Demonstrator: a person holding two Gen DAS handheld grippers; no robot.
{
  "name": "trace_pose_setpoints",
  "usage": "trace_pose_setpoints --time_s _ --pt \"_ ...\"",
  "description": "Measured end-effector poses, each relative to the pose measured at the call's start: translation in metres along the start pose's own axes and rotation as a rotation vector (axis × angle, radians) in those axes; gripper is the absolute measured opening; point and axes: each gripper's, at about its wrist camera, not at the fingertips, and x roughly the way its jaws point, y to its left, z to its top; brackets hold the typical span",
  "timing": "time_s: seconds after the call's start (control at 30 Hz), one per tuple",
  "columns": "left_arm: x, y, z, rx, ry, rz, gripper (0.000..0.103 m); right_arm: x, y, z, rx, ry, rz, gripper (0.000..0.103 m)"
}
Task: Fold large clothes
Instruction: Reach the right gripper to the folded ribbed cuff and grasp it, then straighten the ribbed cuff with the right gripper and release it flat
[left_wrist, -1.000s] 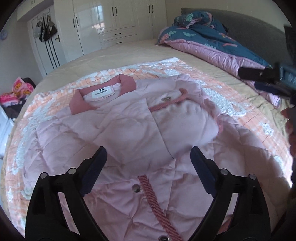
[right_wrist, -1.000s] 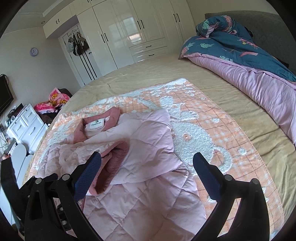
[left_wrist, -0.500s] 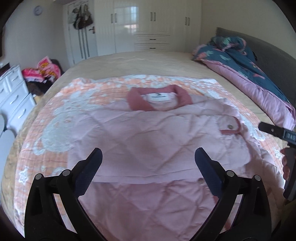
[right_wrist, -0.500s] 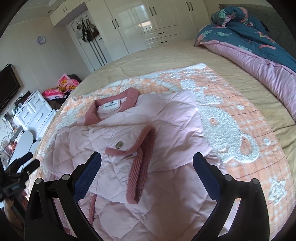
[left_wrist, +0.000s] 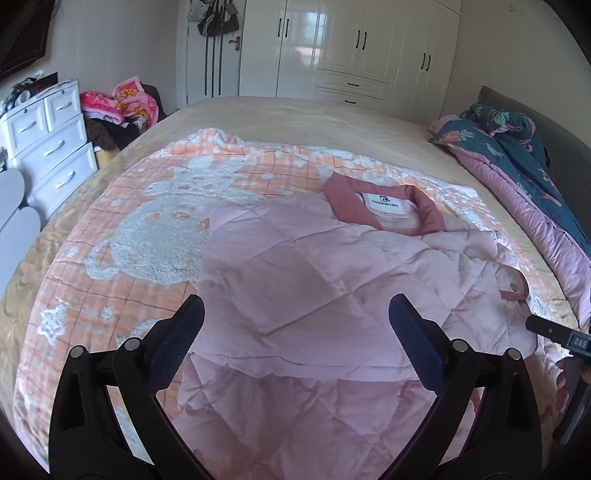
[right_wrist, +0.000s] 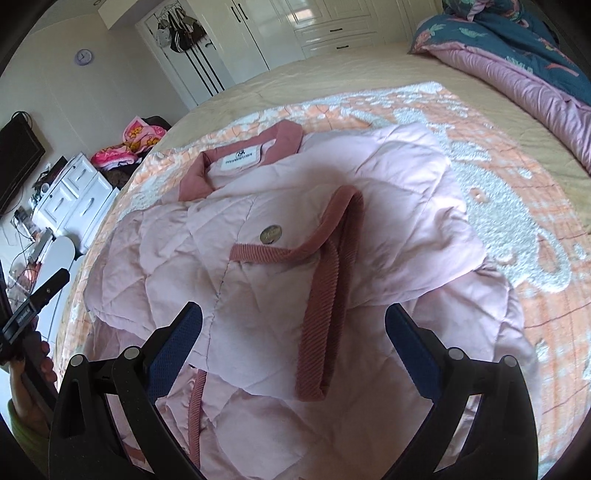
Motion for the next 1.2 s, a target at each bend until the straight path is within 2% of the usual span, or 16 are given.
trace_pose_setpoints --time_s 0.27,0.37,0.4,0.43,0.5,0.53,0.63,0.8,0.93,1.07,1.2 --pt "0.011 0.012 0.007 -0.011 0.006 0.020 0.094 0.023 -0.004 -0.010 0.070 0.079 0.053 0.099" --pt "0.013 0.017 0.011 -0.027 0.001 0.025 0.094 0.026 -0.008 -0.014 0.114 0.065 0.089 0.099" --pt "0.015 0.019 0.012 -0.032 0.001 0.026 0.094 0.023 -0.008 -0.014 0.123 0.047 0.098 0.093" --pt "0.016 0.021 0.014 -0.035 0.000 0.027 0.094 0.021 -0.008 -0.015 0.125 0.038 0.116 0.074" --pt "0.016 0.024 0.015 -0.045 -0.004 0.026 0.094 0.017 -0.007 -0.014 0.117 0.026 0.118 0.058" --pt "0.017 0.024 0.016 -0.048 -0.003 0.027 0.094 0.014 -0.005 -0.014 0.092 0.011 0.115 0.040" --pt "0.018 0.027 0.017 -0.054 -0.003 0.029 0.094 0.005 0.005 -0.011 0.017 -0.021 0.110 0.024" --pt "0.018 0.029 0.019 -0.059 -0.009 0.026 0.094 -0.028 0.034 0.002 -0.184 -0.166 0.065 0.019" --pt "0.019 0.026 0.019 -0.056 -0.010 0.014 0.094 -0.053 0.046 0.020 -0.283 -0.273 0.041 0.018" --pt "0.022 0.018 0.017 -0.037 -0.002 -0.002 0.094 -0.058 0.040 0.035 -0.290 -0.312 0.029 0.018" --pt "0.026 0.008 0.014 -0.009 0.008 -0.023 0.094 -0.051 0.031 0.040 -0.277 -0.294 0.010 0.018"
